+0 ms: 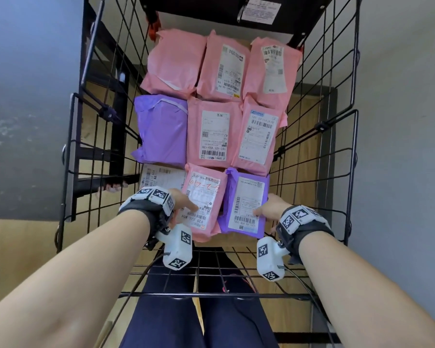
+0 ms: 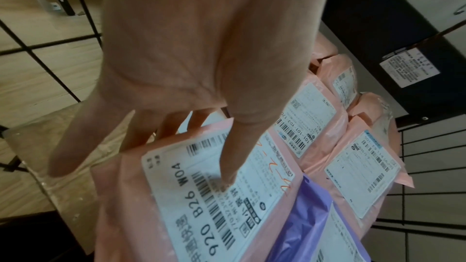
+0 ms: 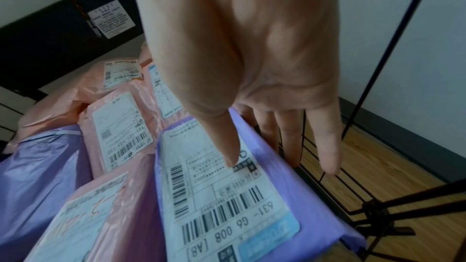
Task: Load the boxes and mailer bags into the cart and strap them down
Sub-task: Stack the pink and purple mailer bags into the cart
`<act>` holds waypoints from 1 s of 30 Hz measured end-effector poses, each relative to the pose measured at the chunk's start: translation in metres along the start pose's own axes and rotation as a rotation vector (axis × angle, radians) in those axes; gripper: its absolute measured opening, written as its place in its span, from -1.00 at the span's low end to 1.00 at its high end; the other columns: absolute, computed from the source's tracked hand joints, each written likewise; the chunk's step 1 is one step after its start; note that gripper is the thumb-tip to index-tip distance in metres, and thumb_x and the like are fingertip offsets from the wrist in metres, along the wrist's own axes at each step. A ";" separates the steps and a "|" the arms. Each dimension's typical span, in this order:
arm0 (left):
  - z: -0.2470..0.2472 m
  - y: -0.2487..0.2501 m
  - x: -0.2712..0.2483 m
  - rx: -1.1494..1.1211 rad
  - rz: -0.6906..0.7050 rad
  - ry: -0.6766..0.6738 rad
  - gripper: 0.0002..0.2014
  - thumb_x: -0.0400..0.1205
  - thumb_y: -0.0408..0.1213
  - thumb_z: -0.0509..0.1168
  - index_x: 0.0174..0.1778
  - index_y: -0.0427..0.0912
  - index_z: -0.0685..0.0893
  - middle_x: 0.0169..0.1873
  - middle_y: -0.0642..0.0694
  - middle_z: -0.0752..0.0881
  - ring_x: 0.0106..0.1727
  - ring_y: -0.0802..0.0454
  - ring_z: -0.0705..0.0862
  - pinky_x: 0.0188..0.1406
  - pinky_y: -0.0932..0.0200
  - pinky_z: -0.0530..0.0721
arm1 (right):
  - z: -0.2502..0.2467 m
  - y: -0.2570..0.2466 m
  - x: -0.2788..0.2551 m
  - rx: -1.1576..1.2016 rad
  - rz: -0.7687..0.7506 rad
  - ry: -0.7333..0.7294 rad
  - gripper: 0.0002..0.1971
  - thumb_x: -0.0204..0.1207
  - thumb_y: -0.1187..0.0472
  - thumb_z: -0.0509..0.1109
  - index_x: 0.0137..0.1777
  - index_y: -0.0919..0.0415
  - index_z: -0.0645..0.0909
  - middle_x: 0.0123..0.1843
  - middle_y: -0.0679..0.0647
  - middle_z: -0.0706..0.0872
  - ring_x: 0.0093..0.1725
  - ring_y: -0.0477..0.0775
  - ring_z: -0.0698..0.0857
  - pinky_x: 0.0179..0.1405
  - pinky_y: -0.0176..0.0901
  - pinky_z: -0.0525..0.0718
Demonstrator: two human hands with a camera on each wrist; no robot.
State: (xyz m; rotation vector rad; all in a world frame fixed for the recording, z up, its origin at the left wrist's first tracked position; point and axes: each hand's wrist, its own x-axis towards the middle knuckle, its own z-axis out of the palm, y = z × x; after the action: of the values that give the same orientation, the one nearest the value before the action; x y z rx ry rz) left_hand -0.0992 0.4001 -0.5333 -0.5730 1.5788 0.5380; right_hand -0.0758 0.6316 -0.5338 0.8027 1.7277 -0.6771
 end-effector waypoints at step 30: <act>0.007 0.001 0.006 -0.057 0.118 -0.036 -0.53 0.51 -0.27 0.45 0.33 -0.27 0.55 0.15 -0.26 0.73 0.02 -0.25 0.78 0.12 -0.29 0.69 | -0.004 -0.003 0.002 -0.082 -0.034 0.083 -0.67 0.57 0.34 0.37 0.32 0.39 0.52 0.29 0.28 0.66 0.27 0.28 0.65 0.25 0.18 0.65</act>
State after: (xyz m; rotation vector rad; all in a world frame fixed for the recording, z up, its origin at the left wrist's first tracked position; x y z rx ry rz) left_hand -0.0943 0.4050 -0.5396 -0.5126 1.5737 0.6806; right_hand -0.0811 0.6336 -0.5346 0.7552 1.8357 -0.5994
